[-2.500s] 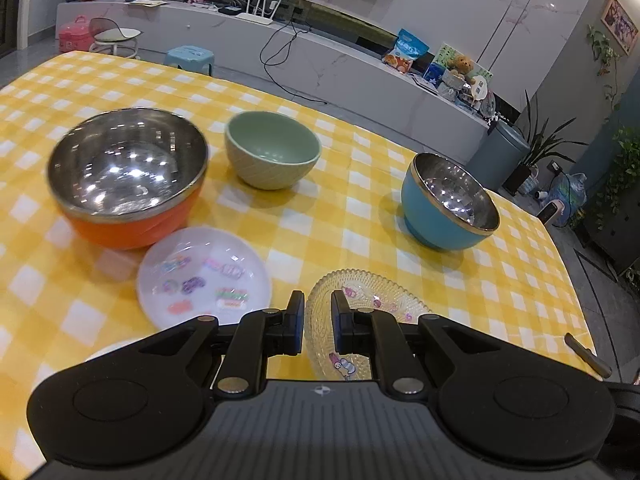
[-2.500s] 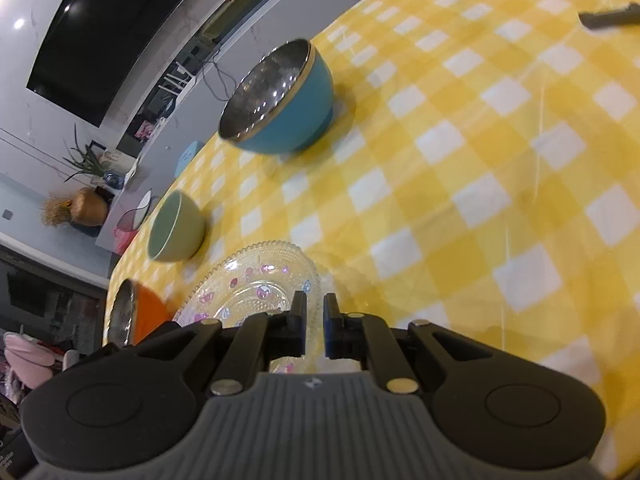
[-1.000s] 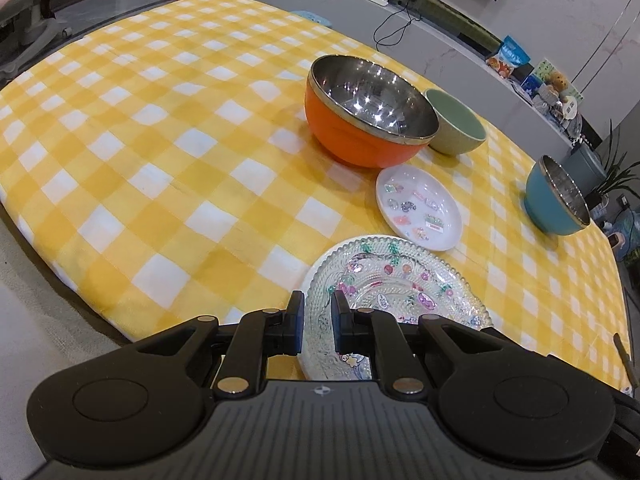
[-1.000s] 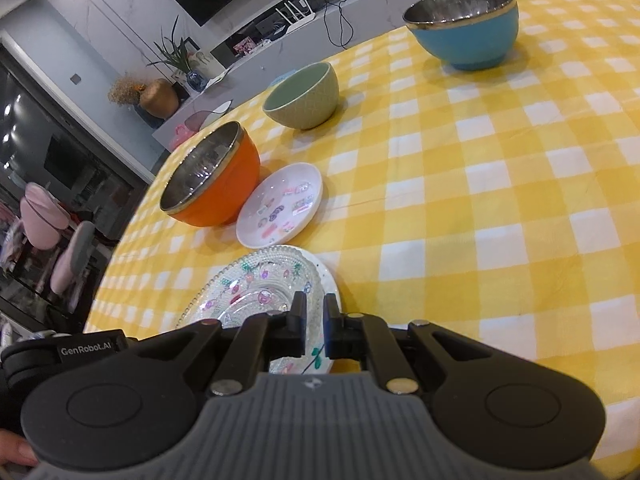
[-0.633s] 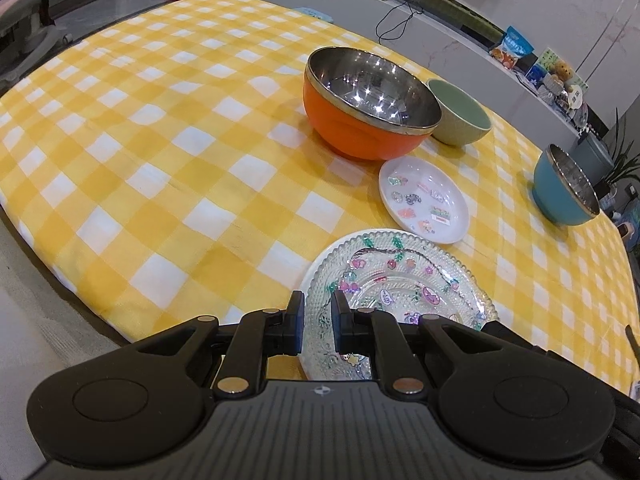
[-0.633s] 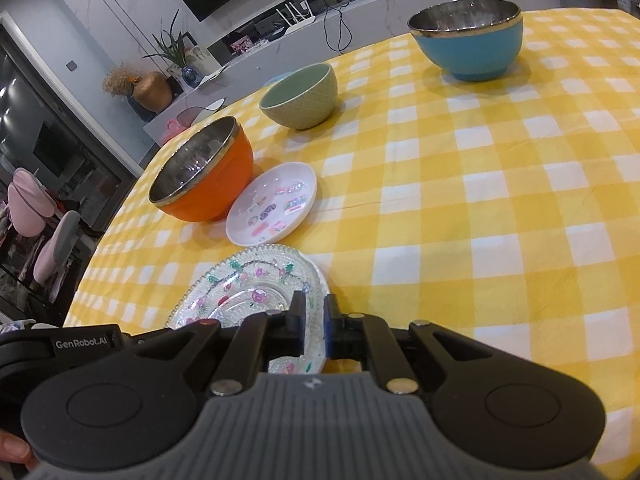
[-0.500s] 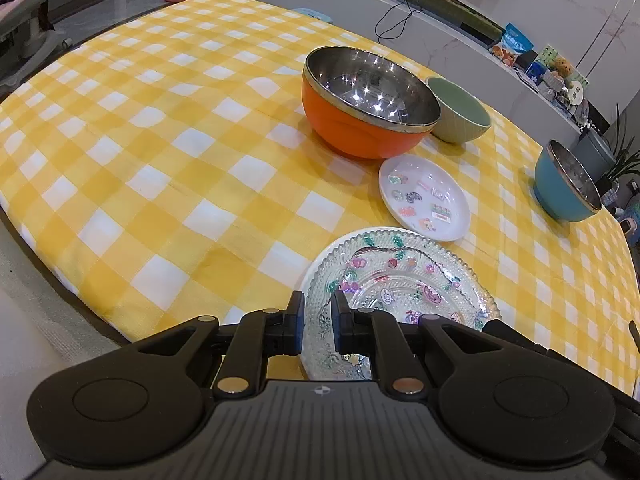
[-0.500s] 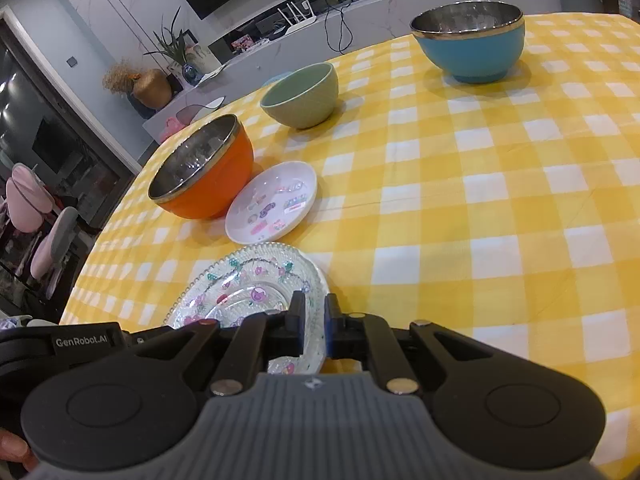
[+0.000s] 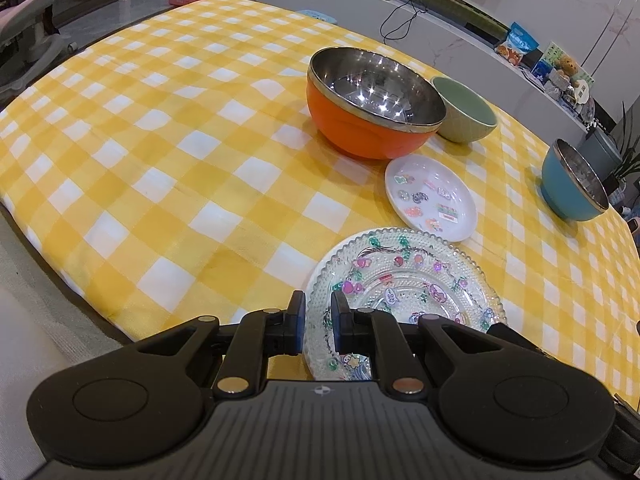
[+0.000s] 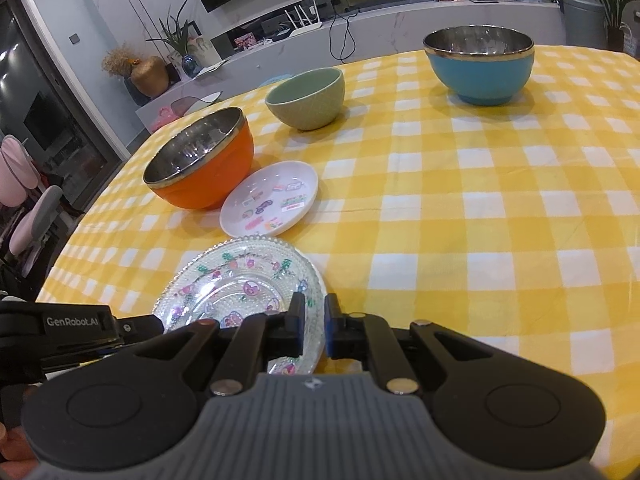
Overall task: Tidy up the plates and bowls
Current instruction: 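Carry the glass plate with both grippers and lower it onto the 'fruity' plate, then open both grippers and release the glass plate on the stack, then move both grippers to the small white sticker plate rim and close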
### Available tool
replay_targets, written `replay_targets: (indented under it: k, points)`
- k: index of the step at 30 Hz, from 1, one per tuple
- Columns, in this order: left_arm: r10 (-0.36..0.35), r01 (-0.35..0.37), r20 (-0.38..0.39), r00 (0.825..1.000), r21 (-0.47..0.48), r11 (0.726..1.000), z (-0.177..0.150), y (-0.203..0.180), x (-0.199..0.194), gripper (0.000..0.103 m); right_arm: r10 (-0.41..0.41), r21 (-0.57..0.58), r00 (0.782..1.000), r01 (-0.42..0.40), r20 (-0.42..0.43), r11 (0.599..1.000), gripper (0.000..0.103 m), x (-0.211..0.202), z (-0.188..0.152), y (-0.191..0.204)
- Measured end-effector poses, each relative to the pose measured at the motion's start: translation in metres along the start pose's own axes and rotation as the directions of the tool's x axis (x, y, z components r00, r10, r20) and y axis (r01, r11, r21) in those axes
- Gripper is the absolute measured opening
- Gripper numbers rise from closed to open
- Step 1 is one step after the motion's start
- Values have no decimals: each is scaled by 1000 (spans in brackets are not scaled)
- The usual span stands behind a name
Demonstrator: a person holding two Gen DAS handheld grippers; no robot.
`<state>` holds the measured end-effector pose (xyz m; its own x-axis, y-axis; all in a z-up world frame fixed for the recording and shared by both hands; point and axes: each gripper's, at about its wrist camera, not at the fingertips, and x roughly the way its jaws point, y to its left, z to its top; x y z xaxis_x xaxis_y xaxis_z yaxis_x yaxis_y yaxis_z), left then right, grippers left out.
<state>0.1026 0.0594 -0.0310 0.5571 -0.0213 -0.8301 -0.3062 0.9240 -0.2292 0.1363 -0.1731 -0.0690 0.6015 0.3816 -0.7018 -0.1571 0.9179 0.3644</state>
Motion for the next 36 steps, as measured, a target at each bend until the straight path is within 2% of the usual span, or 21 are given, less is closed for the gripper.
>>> replay_targets:
  k: [6, 8, 10, 14, 24, 28, 31, 36]
  points:
    - [-2, 2, 18, 1000, -29, 1000, 1, 5, -4, 16, 22, 22, 1000, -23, 11, 1000, 13, -4, 0, -3]
    - [-14, 15, 26, 1000, -43, 999, 2, 7, -5, 18, 31, 27, 999, -32, 21, 999, 23, -6, 0, -3]
    - [-38, 40, 35, 999, -52, 998, 5, 8, -8, 22, 29, 33, 999, -30, 31, 999, 28, -8, 1, -3]
    - [-87, 89, 39, 995, -47, 995, 12, 5, -9, 25, 37, 61, 998, -40, 44, 997, 28, -7, 4, -7]
    - [-194, 198, 72, 978, -45, 979, 50, -13, -2, 31, 60, 227, 995, -78, 82, 971, 28, 16, 20, -33]
    - [-209, 212, 70, 975, -25, 977, 63, -22, 9, 34, 67, 267, 993, -91, 100, 959, 29, 27, 29, -38]
    - [-217, 219, 45, 975, -39, 975, 69, -24, 21, 34, 79, 282, 991, -106, 107, 954, 33, 38, 36, -37]
    - [-201, 202, 32, 979, -39, 979, 76, -23, 39, 34, 106, 294, 989, -131, 99, 947, 33, 56, 45, -33]
